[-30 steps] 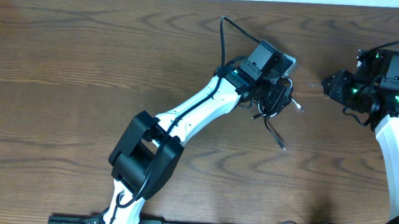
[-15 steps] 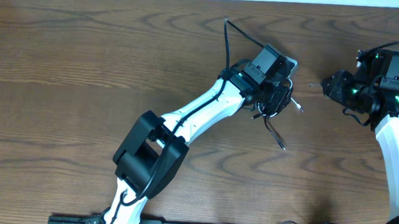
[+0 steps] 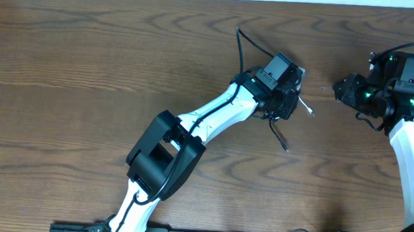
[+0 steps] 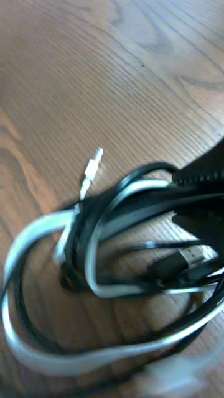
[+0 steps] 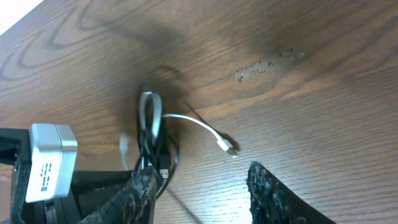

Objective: Untangle cables

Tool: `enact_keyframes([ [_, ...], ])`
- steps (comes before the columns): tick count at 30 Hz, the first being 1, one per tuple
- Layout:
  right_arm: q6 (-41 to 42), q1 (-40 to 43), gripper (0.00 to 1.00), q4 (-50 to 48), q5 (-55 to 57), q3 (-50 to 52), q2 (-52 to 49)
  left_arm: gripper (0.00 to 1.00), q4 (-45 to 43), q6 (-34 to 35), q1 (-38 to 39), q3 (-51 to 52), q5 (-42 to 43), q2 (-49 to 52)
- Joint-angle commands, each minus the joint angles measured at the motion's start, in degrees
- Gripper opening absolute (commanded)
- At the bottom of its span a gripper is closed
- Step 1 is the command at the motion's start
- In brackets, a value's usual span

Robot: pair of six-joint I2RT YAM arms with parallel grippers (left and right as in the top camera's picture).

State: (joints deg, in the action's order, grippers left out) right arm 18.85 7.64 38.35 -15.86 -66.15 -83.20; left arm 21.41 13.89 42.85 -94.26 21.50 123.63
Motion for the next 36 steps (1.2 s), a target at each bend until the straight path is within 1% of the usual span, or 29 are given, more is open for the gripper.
enact_keyframes([
  [1,-1.1,-0.2,0.44,0.1,-0.7,0.3,-0.1,0.07,-0.3,3.3,-1.2,0.3,-0.5,-0.2],
  [2,-1.9,-0.2,0.44,0.0,-1.4,0.3,-0.1,0.08,-0.6,4.3,-1.7,0.3,0.2,-0.9],
  [4,-3.7,-0.3,0.44,-0.7,-4.4,0.3,-0.1,0.07,-1.3,5.3,-3.6,0.2,5.7,-2.9],
  [5,-5.9,-0.5,0.45,-1.6,-8.0,0.3,-0.1,0.07,-1.7,5.3,-5.2,0.0,11.9,-4.4],
  [6,-7.4,-0.7,0.45,-2.1,-10.4,0.3,-0.1,0.07,-1.9,5.3,-6.4,0.0,16.2,-5.3],
  [9,-9.4,-2.0,0.46,-3.9,-17.7,0.3,-0.1,0.07,-2.7,5.3,-10.4,0.0,31.0,-7.6],
  [12,-9.8,-4.1,0.46,-5.4,-21.8,0.3,-0.1,0.08,-2.6,5.3,-14.6,0.0,44.8,-8.3],
  [14,-9.8,-5.6,0.46,-6.3,-22.7,0.3,-0.1,0.07,-2.3,5.3,-16.9,0.0,52.3,-8.3],
  [16,-9.8,-7.4,0.46,-7.2,-23.1,0.3,-0.1,0.07,-1.8,5.3,-18.5,0.0,56.6,-8.3],
  [17,-9.7,-8.2,0.44,-7.8,-23.5,0.3,-0.1,0.07,-1.8,5.3,-19.0,0.0,58.5,-8.3],
  [18,-9.5,-9.2,0.39,-8.4,-23.8,0.3,-0.1,0.07,-1.8,5.2,-19.4,0.0,60.2,-8.3],
  [21,-8.4,-12.0,0.31,-10.3,-24.9,0.3,-0.1,0.07,-1.5,5.2,-19.7,0.1,61.8,-8.3],
  [23,-7.8,-13.7,0.3,-11.3,-25.0,0.3,-0.1,0.07,-0.9,5.3,-19.7,0.1,59.7,-8.3],
  [27,-6.6,-15.6,0.3,-12.5,-25.2,0.3,-0.1,0.08,-0.2,5.9,-19.7,0.1,54.9,-8.3],
  [32,-6.6,-16.0,0.32,-12.5,-25.3,0.3,-0.1,0.07,-0.1,12.5,-19.7,0.1,50.4,-8.3],
  [36,-6.0,-16.0,0.32,-12.3,-25.5,0.3,-0.1,0.08,-0.3,19.4,-19.7,0.1,47.8,-8.3],
])
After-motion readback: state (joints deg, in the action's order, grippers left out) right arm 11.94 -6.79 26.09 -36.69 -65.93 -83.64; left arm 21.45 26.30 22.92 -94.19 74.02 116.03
